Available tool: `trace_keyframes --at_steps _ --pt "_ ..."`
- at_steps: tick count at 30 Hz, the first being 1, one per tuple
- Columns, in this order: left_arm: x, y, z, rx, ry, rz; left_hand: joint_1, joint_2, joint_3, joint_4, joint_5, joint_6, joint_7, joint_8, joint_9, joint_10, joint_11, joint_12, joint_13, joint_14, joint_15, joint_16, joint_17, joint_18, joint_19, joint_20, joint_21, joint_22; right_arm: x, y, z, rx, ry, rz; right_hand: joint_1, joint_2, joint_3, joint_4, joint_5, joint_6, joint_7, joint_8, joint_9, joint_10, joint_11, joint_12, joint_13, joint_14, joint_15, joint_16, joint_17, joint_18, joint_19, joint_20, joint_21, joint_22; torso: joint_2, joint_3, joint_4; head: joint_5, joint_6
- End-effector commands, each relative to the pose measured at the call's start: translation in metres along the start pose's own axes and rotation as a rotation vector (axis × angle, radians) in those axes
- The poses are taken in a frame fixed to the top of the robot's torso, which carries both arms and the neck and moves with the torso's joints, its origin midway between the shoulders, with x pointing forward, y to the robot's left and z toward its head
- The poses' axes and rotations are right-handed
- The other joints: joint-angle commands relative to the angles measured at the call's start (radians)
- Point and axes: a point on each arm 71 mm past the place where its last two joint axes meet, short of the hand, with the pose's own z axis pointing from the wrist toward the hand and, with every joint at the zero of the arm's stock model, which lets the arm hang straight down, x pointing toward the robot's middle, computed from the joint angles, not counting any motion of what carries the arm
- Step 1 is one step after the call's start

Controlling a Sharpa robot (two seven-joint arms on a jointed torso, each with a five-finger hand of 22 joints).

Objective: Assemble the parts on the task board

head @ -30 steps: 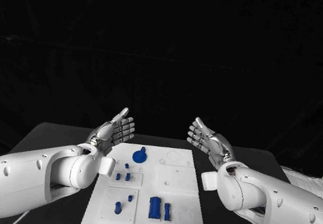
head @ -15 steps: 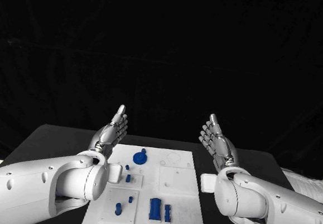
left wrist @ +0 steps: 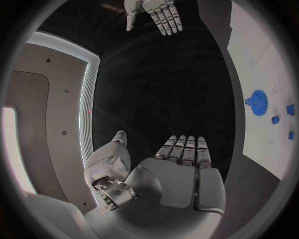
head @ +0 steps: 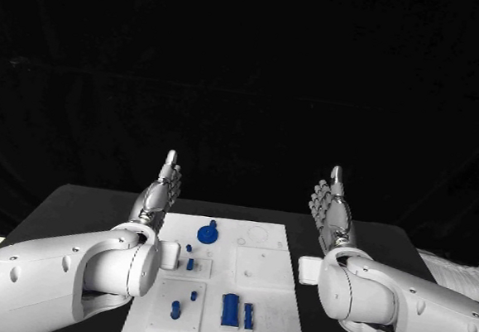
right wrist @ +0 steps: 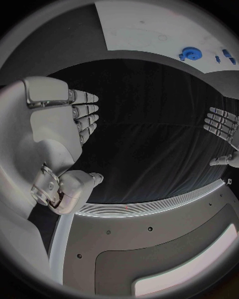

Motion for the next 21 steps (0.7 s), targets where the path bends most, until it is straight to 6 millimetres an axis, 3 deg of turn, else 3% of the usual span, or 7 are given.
trace_keyframes --at_steps 1,5,6,7,21 --pt "0.0014 -0.0029 -0.0003 0.033 0.000 0.012 -0.060 0.000 -0.011 0.000 -0.007 -0.047 0.002 -0.007 -0.002 -0.048 -0.001 -0.006 -0.001 -0.045 -0.001 -0.007 -0.001 -0.015 -0.039 -0.003 -0.006 -0.002 0.0001 0.0013 -0.0002 -0.017 -0.003 -0.002 -0.008 -0.001 -0.006 -0.001 -0.005 -0.003 0.000 -0.003 -0.001 -0.005 0.001 -0.007 -0.001 -0.005 0.000 -0.004 -0.001 -0.006 -0.005 0.000 -0.004 -0.002 0.000 -0.0001 0.0000 0.000 0.000" --pt "0.0014 -0.0029 -0.0003 0.033 0.000 0.012 -0.076 0.000 -0.011 0.000 -0.007 -0.061 0.002 -0.007 -0.002 -0.062 -0.001 -0.006 -0.001 -0.059 -0.001 -0.007 -0.001 -0.015 -0.049 -0.003 -0.006 -0.002 0.0001 0.0013 -0.0002 -0.017 -0.003 -0.002 -0.008 -0.001 -0.006 -0.001 -0.005 -0.003 0.000 -0.003 -0.001 -0.005 0.001 -0.007 -0.001 -0.005 0.000 -0.004 -0.001 -0.006 -0.005 0.000 -0.004 -0.002 0.000 -0.0001 0.0000 0.000 0.000" --pt "0.0014 -0.0029 -0.0003 0.033 0.000 0.012 -0.097 0.000 -0.011 0.000 -0.007 -0.143 0.002 -0.007 -0.002 -0.146 -0.001 -0.006 -0.001 -0.139 -0.001 -0.007 -0.001 -0.015 -0.119 -0.003 -0.006 -0.002 0.0001 0.0013 -0.0002 -0.017 -0.003 -0.002 -0.008 -0.001 -0.006 -0.001 -0.005 -0.003 0.000 -0.003 -0.001 -0.005 0.001 -0.007 -0.001 -0.005 0.000 -0.004 -0.001 -0.006 -0.005 0.000 -0.004 -0.002 0.000 -0.0001 0.0000 0.000 0.000" --pt "0.0014 -0.0029 -0.0003 0.033 0.000 0.012 -0.186 0.000 -0.011 0.000 -0.007 -0.143 0.002 -0.007 -0.002 -0.146 -0.001 -0.006 -0.001 -0.139 -0.001 -0.007 -0.001 -0.015 -0.119 -0.003 -0.006 -0.002 0.0001 0.0013 -0.0002 -0.017 -0.003 -0.002 -0.008 -0.001 -0.006 -0.001 -0.005 -0.003 0.000 -0.003 -0.001 -0.005 0.001 -0.007 -0.001 -0.005 0.000 -0.004 -0.001 -0.006 -0.005 0.000 -0.004 -0.002 0.000 -0.0001 0.0000 0.000 0.000" --pt "0.0014 -0.0029 -0.0003 0.033 0.000 0.012 -0.186 0.000 -0.011 0.000 -0.007 -0.143 0.002 -0.007 -0.002 -0.146 -0.001 -0.006 -0.001 -0.139 -0.001 -0.007 -0.001 -0.015 -0.119 -0.003 -0.006 -0.002 0.0001 0.0013 -0.0002 -0.017 -0.003 -0.002 -0.008 -0.001 -0.006 -0.001 -0.005 -0.003 0.000 -0.003 -0.001 -0.005 0.001 -0.007 -0.001 -0.005 0.000 -0.004 -0.001 -0.006 -0.005 0.000 -0.004 -0.002 0.000 -0.0001 0.0000 0.000 0.000"
